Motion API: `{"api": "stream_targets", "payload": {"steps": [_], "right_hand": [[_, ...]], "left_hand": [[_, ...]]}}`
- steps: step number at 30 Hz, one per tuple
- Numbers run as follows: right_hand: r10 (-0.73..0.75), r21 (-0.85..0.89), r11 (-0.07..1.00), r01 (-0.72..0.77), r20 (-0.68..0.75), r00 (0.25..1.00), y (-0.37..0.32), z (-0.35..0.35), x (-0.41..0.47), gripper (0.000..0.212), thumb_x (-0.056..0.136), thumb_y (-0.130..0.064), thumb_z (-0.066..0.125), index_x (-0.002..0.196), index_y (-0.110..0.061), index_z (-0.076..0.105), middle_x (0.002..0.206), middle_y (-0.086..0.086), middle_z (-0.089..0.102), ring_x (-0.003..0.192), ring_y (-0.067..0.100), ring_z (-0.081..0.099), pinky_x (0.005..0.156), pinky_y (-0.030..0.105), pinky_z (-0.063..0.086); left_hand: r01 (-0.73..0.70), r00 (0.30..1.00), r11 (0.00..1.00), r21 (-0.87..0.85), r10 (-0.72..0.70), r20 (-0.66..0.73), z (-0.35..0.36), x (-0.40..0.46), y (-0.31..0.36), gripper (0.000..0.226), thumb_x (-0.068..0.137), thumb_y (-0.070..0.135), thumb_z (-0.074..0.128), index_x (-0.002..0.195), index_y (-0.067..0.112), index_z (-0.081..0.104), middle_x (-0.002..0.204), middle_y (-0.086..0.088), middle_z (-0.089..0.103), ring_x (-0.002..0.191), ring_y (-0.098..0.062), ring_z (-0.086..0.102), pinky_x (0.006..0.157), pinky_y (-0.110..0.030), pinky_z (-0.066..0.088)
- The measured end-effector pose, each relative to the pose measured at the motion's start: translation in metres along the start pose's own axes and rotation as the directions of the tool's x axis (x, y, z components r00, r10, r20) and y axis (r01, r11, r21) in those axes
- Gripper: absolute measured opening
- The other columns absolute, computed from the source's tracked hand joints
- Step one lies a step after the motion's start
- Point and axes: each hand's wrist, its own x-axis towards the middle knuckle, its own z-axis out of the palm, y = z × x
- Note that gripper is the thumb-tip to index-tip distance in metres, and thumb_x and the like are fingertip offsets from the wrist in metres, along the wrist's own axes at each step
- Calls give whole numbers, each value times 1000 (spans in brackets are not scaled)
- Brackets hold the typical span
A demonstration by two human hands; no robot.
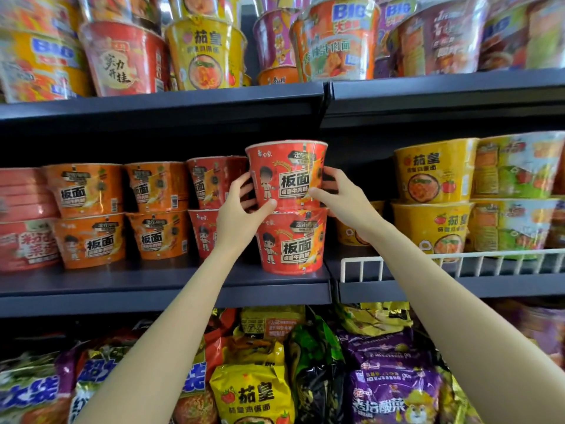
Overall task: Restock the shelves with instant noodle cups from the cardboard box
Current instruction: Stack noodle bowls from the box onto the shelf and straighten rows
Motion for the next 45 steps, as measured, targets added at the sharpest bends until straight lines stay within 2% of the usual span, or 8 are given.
{"api": "stream_targets", "payload": {"steps": [11, 24, 28, 34, 37, 40, 42, 45], "right_hand": [[-143, -86, 986, 139, -36, 989, 16, -1, -2, 74, 85, -25, 69, 145, -19, 28, 135, 2, 53, 103, 3, 50, 76, 14, 42], [-202, -319, 940, 120, -240, 950, 6, 27, -18, 67, 83, -35, 70, 139, -18, 35, 126, 2, 59, 109, 19, 60, 89, 46, 53], [-166, -341, 939, 50, -321, 932, 0, 38, -25, 62, 87, -32, 67, 139, -18, 37, 130, 3, 54, 116, 17, 55, 94, 32, 47], [-310, -507, 861, 33, -474, 824, -18, 66, -50, 34, 95, -24, 55, 128, -15, 51, 125, 3, 56, 117, 18, 51, 94, 28, 42], [-451, -608, 783, 135, -404, 796, -28, 92, -65, 26, 94, -17, 53, 120, -13, 57, 113, 2, 62, 105, 18, 55, 83, 19, 38], [-541, -658, 708, 257, -271, 796, -31, 119, -71, 24, 91, -16, 51, 113, -13, 62, 104, -1, 67, 95, 16, 62, 78, 26, 50], [-527, -630, 715, 302, -202, 826, -29, 138, -68, 23, 92, -13, 52, 113, -14, 61, 102, -4, 67, 88, 12, 64, 69, 32, 55], [-467, -588, 741, 324, -105, 878, -22, 166, -57, 26, 94, -16, 53, 119, -17, 57, 109, -4, 65, 92, 13, 63, 70, 36, 56]], "left_hand": [[-20, 1000, 999, -42, 20, -4, 1, 4, -10, 66, 80, 28, 72, 138, 24, 40, 137, 4, 49, 109, -8, 55, 76, -12, 45], [19, 992, 983, -183, 4, 125, -11, 19, -31, 64, 82, 28, 70, 139, 22, 40, 137, 2, 50, 114, -11, 55, 85, -19, 48], [-19, 989, 984, -179, 45, 143, -8, 19, -39, 58, 87, 35, 65, 138, 23, 40, 137, 4, 49, 115, -9, 53, 92, -30, 48], [-188, 969, 972, -141, 207, 137, -33, 9, -44, 36, 95, 27, 53, 131, 21, 49, 130, 5, 54, 116, -7, 51, 93, -21, 43], [-320, 945, 947, -28, 321, 68, -68, -1, -53, 28, 95, 22, 51, 122, 22, 56, 117, 15, 57, 111, -5, 53, 93, -22, 43], [-417, 909, 899, 137, 414, 50, -102, -5, -70, 23, 93, 23, 50, 115, 24, 59, 102, 20, 59, 96, -1, 54, 80, -15, 41], [-411, 911, 887, 209, 408, 56, -120, -7, -82, 23, 93, 23, 51, 114, 24, 60, 95, 19, 63, 89, -2, 53, 73, -9, 38], [-337, 941, 887, 315, 331, 73, -142, -13, -93, 25, 93, 23, 53, 117, 25, 57, 94, 22, 60, 91, -6, 54, 70, -20, 41]]}}
